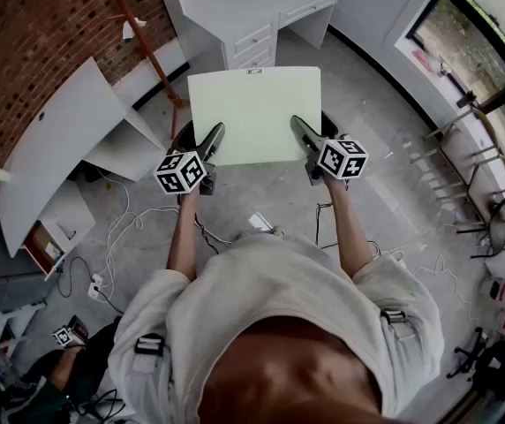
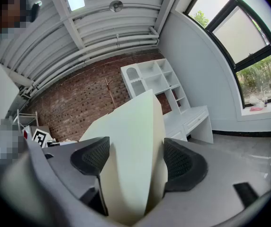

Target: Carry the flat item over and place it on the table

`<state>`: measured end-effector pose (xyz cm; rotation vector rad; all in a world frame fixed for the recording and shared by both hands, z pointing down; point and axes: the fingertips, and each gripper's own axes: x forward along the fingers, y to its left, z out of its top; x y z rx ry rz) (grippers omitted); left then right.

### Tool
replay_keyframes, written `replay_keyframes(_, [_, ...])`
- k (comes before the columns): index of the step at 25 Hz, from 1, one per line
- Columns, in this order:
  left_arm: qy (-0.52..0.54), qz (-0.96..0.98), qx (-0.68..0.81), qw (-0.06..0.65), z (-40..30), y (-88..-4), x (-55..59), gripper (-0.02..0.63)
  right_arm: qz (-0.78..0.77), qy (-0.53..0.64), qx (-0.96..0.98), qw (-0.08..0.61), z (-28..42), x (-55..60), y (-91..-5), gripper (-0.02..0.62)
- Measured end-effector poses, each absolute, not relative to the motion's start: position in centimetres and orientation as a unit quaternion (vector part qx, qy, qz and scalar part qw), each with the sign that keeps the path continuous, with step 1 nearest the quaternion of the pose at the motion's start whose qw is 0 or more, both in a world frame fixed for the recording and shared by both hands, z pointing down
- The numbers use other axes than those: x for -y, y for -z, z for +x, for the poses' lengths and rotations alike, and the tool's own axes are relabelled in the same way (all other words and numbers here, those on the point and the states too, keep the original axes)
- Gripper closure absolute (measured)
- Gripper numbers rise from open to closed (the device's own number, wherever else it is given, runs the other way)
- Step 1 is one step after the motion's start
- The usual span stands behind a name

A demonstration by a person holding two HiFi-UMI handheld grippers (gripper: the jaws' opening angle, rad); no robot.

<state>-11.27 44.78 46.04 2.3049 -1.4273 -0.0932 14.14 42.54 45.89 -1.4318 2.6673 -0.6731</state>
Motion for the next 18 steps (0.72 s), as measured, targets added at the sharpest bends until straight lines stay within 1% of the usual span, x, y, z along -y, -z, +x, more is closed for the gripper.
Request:
replay_keyframes(11, [0.032, 0.83, 0.515, 0.212, -10.3, -46.0, -44.4, 0.235, -0.458, 0.22, -0.861, 0.025, 15.1, -42.2, -46.1, 0.229])
replay_keyframes(18, [0.028, 0.829, 0.517, 0.212, -8.4, -46.1, -43.6, 0.236, -0.456, 0.224, -0.861, 0.03, 17.0, -41.3, -46.2, 0.229])
